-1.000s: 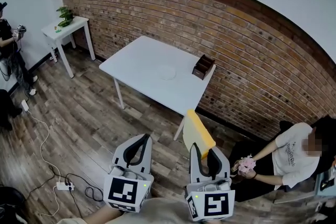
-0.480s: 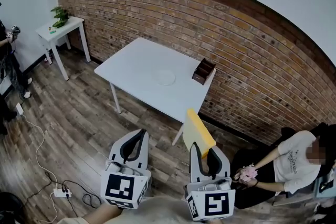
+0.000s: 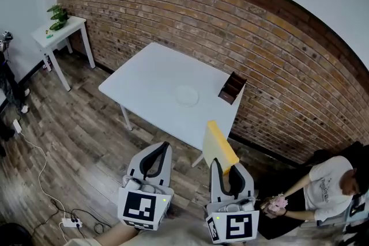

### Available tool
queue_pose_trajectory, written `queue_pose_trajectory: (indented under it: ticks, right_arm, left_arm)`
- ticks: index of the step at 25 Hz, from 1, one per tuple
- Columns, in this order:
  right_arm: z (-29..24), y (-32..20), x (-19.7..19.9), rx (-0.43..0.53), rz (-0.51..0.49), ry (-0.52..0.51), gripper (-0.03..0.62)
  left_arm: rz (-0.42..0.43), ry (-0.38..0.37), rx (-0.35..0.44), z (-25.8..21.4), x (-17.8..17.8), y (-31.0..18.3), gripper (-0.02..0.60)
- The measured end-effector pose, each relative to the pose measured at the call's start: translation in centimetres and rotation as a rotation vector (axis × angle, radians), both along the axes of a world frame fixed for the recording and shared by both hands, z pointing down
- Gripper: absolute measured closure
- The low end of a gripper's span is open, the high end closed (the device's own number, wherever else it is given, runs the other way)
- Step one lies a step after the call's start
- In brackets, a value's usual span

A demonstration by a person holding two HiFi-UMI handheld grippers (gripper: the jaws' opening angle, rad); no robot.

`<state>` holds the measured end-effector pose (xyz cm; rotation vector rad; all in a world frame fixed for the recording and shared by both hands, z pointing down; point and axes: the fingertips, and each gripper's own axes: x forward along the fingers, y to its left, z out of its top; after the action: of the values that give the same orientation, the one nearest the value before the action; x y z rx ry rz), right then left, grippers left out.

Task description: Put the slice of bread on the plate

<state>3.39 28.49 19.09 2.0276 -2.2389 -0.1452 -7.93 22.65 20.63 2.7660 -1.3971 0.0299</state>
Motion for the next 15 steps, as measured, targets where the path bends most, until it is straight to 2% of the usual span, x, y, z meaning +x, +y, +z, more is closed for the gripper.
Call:
queue_pose_trajectory:
  ticks: [6, 15]
  right_arm:
    - [-0.8, -5.2, 0.8, -0.009, 0.049, 0.046, 0.493]
    - [-2.2, -11.1, 1.6, -0.015, 0.061, 0.058, 0.493]
  left_arm:
    - [0.063, 0.000, -0.049, 0.9, 1.5, -6.2, 0.574]
    - [0.103, 0.004, -0.059, 1.0, 3.0, -12.7, 0.574]
